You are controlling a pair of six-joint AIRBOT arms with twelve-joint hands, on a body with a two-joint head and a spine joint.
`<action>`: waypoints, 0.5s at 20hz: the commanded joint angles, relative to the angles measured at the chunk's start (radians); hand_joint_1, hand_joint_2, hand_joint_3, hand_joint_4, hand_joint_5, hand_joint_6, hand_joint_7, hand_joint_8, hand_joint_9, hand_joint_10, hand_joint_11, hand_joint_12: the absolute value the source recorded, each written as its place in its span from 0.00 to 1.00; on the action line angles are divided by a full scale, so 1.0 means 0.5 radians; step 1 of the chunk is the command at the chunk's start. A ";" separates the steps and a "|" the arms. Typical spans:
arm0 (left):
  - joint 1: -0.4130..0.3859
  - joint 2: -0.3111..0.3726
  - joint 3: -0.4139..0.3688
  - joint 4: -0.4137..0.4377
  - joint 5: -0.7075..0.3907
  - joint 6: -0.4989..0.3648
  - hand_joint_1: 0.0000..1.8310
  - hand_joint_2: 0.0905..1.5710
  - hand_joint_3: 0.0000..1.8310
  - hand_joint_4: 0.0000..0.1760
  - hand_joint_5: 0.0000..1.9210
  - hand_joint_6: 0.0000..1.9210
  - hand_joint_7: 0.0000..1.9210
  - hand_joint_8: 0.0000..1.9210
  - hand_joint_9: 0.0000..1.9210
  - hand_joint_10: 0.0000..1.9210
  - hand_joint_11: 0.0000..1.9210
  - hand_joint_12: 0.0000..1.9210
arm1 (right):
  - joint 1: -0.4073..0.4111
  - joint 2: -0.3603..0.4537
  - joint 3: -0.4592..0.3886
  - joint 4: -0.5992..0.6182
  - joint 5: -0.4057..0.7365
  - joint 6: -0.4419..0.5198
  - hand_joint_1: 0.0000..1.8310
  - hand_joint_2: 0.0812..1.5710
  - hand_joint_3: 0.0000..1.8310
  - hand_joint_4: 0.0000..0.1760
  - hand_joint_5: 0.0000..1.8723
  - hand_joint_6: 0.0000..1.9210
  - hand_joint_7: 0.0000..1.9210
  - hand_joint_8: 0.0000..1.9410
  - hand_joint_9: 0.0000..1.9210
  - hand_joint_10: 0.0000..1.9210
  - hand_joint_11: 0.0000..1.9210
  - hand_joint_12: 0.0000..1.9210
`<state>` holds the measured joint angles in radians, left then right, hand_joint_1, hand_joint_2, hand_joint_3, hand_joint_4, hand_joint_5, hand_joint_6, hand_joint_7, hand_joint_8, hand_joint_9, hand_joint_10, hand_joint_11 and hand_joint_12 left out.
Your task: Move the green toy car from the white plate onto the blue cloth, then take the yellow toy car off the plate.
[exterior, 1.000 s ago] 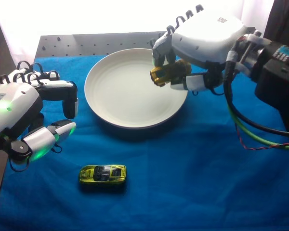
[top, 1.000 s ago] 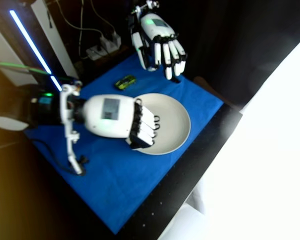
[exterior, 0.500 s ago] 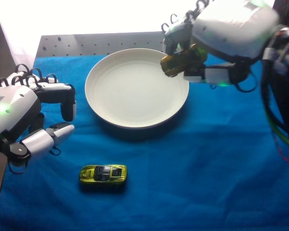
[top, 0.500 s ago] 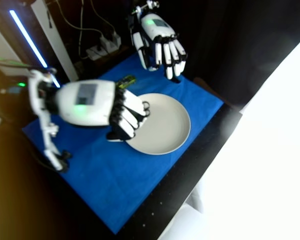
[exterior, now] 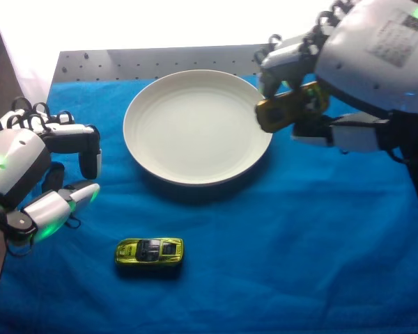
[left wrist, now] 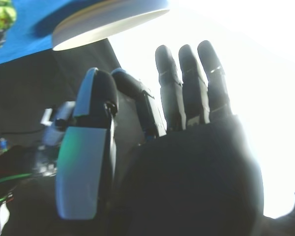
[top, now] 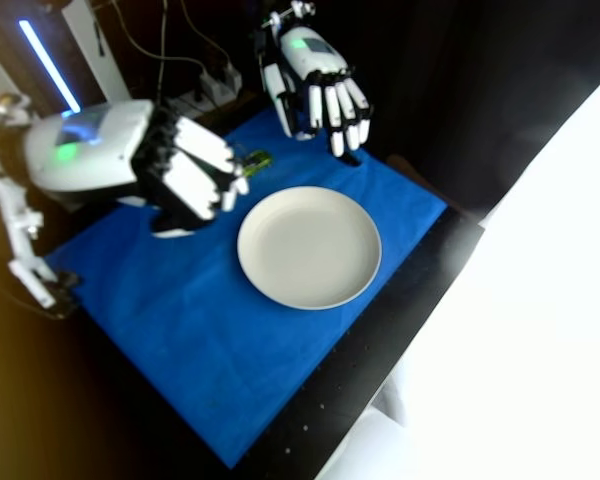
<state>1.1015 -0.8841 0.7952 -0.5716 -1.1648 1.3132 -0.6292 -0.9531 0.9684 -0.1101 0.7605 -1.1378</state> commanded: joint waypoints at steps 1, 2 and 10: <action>-0.006 0.011 -0.005 0.059 -0.242 -0.005 0.43 0.83 0.00 1.00 0.31 0.81 0.27 0.00 0.16 0.06 0.00 0.39 | 0.002 0.016 -0.027 -0.009 0.290 -0.011 0.66 0.67 0.00 0.00 0.58 0.41 0.59 0.85 0.61 0.97 0.61 1.00; 0.000 0.014 -0.007 0.055 -0.247 -0.005 0.44 0.83 0.00 1.00 0.31 0.80 0.28 0.00 0.17 0.06 0.00 0.42 | -0.025 0.043 -0.060 -0.030 0.308 -0.011 0.66 0.66 0.00 0.00 0.59 0.42 0.63 0.84 0.64 0.94 0.65 1.00; 0.052 0.031 -0.033 0.024 -0.295 -0.005 0.44 0.83 0.00 1.00 0.31 0.80 0.29 0.01 0.20 0.06 0.00 0.53 | -0.273 0.188 -0.248 -0.048 0.409 -0.010 0.71 0.66 0.00 0.00 0.56 0.38 0.60 0.50 0.62 0.67 0.57 0.82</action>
<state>1.1305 -0.8742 0.7795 -0.5911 -1.1892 1.3136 -0.7841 -0.8600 0.8478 -0.1322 0.8467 -1.1397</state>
